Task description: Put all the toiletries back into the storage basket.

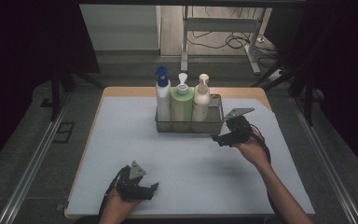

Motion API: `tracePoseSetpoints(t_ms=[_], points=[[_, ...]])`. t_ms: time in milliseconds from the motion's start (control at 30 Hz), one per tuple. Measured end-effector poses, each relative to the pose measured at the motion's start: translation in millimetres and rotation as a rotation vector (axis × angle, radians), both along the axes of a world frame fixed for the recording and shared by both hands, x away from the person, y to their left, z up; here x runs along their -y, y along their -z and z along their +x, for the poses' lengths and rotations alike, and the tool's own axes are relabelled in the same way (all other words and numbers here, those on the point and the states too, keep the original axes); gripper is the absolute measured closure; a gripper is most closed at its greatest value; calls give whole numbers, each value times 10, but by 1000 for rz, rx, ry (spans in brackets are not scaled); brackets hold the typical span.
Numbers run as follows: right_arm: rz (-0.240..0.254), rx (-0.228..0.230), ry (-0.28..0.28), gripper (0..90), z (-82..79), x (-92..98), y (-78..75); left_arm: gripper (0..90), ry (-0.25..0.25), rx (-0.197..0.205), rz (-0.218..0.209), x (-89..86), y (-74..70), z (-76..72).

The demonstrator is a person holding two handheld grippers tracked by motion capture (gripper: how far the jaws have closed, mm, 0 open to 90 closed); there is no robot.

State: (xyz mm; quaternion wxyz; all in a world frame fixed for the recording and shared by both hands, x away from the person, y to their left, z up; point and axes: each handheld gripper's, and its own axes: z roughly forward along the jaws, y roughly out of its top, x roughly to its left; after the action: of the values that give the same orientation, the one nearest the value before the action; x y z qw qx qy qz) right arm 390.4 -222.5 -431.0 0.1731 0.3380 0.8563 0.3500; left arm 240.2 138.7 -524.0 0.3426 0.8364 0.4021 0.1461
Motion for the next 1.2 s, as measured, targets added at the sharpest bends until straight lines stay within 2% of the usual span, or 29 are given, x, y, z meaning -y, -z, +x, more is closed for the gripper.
tracePoseSetpoints(t_ms=[267, 833, 1200], points=[[-9, 9, -14, 44, -108, 44, 16, 121, 1, -1, 0, -1, 0, 0], [25, 12, 5, 14, -361, 254, 73, 121, 0, 0, 1, -1, -1, -1], [9, 15, 1, 0, -551, 391, 109, 121, 1, 0, 2, -1, -1, -1]])
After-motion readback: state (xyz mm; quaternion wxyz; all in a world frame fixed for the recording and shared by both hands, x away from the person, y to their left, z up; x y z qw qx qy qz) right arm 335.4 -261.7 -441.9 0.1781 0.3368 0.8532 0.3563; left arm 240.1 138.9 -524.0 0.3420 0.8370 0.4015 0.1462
